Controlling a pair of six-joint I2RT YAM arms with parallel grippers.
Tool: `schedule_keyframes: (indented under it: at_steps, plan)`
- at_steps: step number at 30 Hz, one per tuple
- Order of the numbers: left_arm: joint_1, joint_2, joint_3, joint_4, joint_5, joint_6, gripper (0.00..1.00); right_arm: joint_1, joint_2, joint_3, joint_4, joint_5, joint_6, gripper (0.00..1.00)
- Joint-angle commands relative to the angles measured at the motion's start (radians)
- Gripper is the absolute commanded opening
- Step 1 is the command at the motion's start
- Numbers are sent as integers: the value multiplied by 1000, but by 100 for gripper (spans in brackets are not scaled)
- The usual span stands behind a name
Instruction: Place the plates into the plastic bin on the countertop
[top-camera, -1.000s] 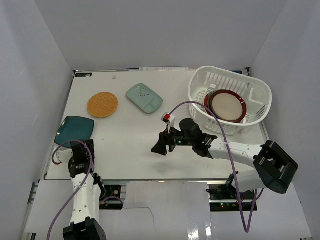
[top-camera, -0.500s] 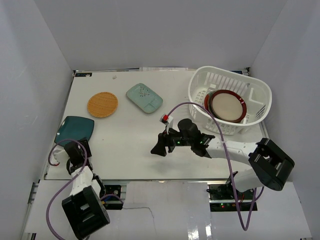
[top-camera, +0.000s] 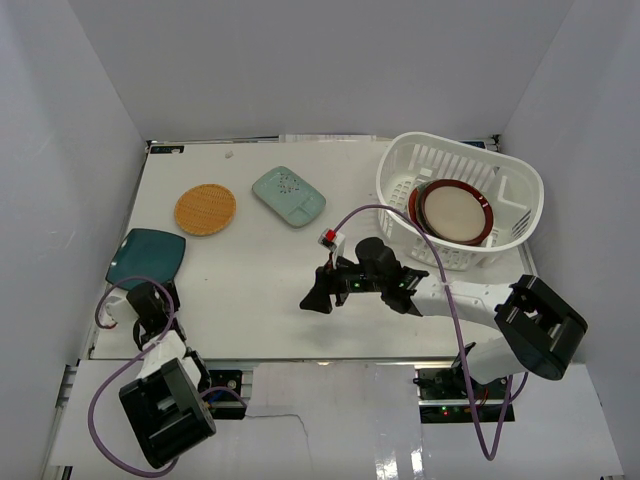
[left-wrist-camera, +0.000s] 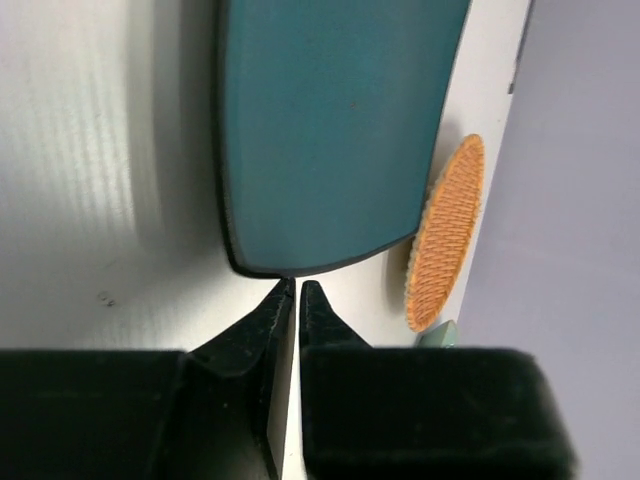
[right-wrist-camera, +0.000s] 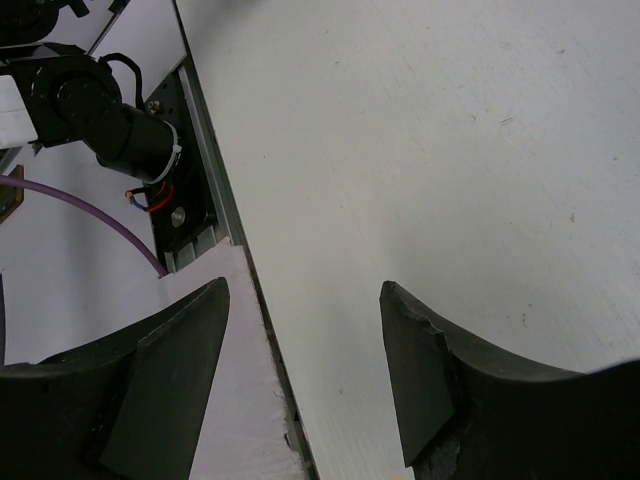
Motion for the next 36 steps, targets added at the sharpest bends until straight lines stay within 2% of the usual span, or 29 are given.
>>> schedule_keyframes:
  at_steps: [1, 2, 3, 4, 8, 12, 15, 18, 19, 20, 23, 27, 30, 31, 32, 33, 36]
  plan:
    - [11, -11, -156, 92, 1, 33, 16, -4, -15, -14, 53, -16, 7, 68]
    - [14, -5, -155, 100, 7, 40, 13, -4, -15, -14, 53, -19, 7, 68]
    - [19, -7, -151, 108, 9, 56, 1, -4, -13, -14, 53, -19, 7, 68]
    - [24, -10, -147, 114, 12, 62, 0, -4, -15, -14, 53, -20, 7, 68]
    - [27, -112, -156, 96, 82, 68, 0, -4, -19, -17, 53, -19, 7, 68]
    - [27, -223, -156, 10, 59, 79, 0, -4, -21, -18, 52, -9, 4, 68]
    - [28, -214, -165, -29, 64, 67, 0, -3, -13, -15, 52, -16, 4, 68]
    - [28, -203, -122, -154, 36, 66, 29, -4, -15, -15, 50, -16, 2, 68]
    - [28, -227, -104, -243, 21, 77, 37, -3, -16, -15, 50, -14, 1, 68]
    - [28, -249, -86, -289, -17, 105, 57, -4, -16, -15, 50, -13, 1, 68]
    - [28, -301, -47, -441, -85, 132, 83, -4, -8, -11, 50, -19, 1, 68]
    - [33, -261, -44, -405, -110, 122, 89, -3, 1, -12, 53, -36, 9, 68]
    - [60, -185, -84, -215, -65, 117, 89, -4, -4, -15, 58, -32, 9, 68]
    - [65, -140, -84, -122, -50, 122, 89, -4, -2, -15, 58, -32, 9, 68]
    - [79, -32, -78, -37, -7, 140, 87, -3, -2, -14, 56, -31, 9, 68]
    - [85, 22, -70, -36, 8, 145, 87, -3, -2, -14, 56, -31, 7, 68]
    - [97, 209, -67, 178, 109, 143, 82, -4, -4, -14, 55, -23, 4, 68]
